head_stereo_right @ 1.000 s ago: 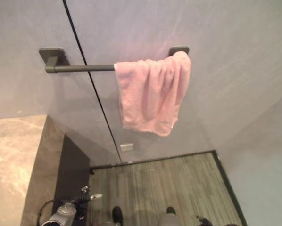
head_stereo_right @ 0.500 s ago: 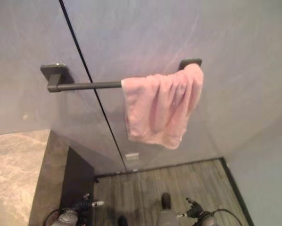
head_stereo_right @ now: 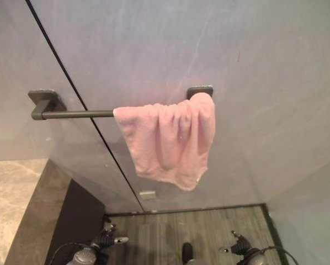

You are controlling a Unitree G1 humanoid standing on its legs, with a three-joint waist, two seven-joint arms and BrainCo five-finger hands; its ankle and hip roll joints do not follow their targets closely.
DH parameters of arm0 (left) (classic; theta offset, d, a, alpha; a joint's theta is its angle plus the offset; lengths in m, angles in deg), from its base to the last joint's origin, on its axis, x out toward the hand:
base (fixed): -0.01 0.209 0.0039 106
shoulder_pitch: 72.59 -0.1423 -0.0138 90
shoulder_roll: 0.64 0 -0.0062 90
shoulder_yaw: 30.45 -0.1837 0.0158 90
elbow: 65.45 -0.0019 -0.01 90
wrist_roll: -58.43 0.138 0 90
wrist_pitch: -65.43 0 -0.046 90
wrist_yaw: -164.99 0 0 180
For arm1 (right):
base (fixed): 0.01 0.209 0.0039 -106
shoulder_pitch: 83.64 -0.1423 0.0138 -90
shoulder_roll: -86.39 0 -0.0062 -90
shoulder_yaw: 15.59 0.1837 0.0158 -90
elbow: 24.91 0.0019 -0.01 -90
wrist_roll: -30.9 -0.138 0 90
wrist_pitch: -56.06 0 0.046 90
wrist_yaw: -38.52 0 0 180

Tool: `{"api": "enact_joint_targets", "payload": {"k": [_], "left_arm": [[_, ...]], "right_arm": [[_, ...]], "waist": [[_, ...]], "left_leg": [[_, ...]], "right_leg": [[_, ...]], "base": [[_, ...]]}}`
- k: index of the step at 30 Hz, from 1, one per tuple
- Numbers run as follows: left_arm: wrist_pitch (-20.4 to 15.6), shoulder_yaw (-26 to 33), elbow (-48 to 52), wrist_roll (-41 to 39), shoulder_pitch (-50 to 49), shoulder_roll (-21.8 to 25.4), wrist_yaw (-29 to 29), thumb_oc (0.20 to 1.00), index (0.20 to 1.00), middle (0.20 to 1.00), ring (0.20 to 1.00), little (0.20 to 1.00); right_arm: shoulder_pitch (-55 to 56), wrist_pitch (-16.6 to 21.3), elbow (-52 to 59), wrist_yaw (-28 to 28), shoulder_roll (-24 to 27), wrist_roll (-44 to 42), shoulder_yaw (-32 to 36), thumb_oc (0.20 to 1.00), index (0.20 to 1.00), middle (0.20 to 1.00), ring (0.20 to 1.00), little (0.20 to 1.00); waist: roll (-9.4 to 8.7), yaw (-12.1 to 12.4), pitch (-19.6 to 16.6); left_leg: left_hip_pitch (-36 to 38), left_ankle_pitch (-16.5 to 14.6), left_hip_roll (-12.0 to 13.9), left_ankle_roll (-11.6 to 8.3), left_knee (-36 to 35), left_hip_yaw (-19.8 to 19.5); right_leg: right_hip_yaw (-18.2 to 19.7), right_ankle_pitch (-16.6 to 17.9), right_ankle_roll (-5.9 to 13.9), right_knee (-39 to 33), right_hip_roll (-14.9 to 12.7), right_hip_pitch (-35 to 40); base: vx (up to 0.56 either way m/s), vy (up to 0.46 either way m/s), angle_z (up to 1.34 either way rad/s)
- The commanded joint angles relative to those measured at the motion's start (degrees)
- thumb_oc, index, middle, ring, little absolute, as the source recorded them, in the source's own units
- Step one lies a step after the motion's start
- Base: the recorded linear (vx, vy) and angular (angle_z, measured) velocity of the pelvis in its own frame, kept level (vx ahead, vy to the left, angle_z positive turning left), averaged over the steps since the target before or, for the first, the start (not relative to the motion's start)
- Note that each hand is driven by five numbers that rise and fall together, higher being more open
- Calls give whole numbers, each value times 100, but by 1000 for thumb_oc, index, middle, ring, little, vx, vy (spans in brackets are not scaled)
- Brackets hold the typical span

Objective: Put brush and paste in cup on sink, flatten towel.

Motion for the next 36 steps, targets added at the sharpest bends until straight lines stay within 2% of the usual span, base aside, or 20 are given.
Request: {"api": "enact_joint_targets", "payload": {"k": [1,5,13,16,20,26,29,36], "left_arm": [[-227,95,802,186,-277,609,93,1000,1000,1000,1000,1000],[-263,243,2103,112,-733,1219,413,1000,1000,1000,1000,1000],[-397,550,3231,-50,-598,2023,548,1000,1000,1000,1000,1000],[-435,699,3565,-167,-480,2238,514,1000,1000,1000,1000,1000],[-453,689,3654,-513,-61,2294,458,1000,1000,1000,1000,1000],[-433,369,3585,-715,720,2241,370,1000,1000,1000,1000,1000],[-446,52,3450,-801,1415,2015,185,1000,1000,1000,1000,1000],[-416,-387,3287,-878,2202,1609,-15,1000,1000,1000,1000,1000]], "right_arm": [[30,302,748,89,208,-669,478,1000,1000,1000,1000,1000],[40,394,1547,-72,521,-1300,958,1000,1000,1000,1000,1000],[-605,387,1879,-166,1158,-1421,918,1000,1000,1000,1000,1000],[-922,379,1968,-197,1211,-1728,886,1000,1000,1000,1000,1000],[-1461,322,2037,-307,1137,-2179,584,1000,1000,1000,1000,1000],[-2328,143,1997,-496,1024,-2309,-204,1000,1000,1000,1000,1000],[-2949,55,1800,-501,687,-2445,-649,1000,1000,1000,1000,1000],[-3293,5,1920,-434,249,-2802,-872,1000,1000,1000,1000,1000]], "waist": [[-317,-43,-67],[-274,-7,-122],[-265,108,-169],[-271,154,-191],[-271,200,-217],[-293,240,-224],[-303,257,-209],[-335,207,-202]], "left_leg": [[-235,340,-211,103,157,-3],[-167,345,-225,98,38,56],[-141,322,-236,71,14,54],[-128,321,-236,60,14,36],[-132,335,-237,41,14,12],[-119,350,-231,19,14,-18],[-150,374,-227,18,14,-58],[-159,350,-239,31,14,-30]], "right_leg": [[222,-468,523,464,-439,136],[238,-366,596,311,-504,184],[233,-314,635,188,-566,269],[216,-314,629,167,-581,313],[176,-315,615,120,-601,386],[121,-324,584,105,-603,466],[86,-329,568,122,-601,472],[99,-290,572,62,-613,474]], "base": [[0,0,0],[11,32,-4],[-2,3,1],[0,0,0],[0,0,0],[-9,-3,4],[-6,3,2],[1,8,5]]}}
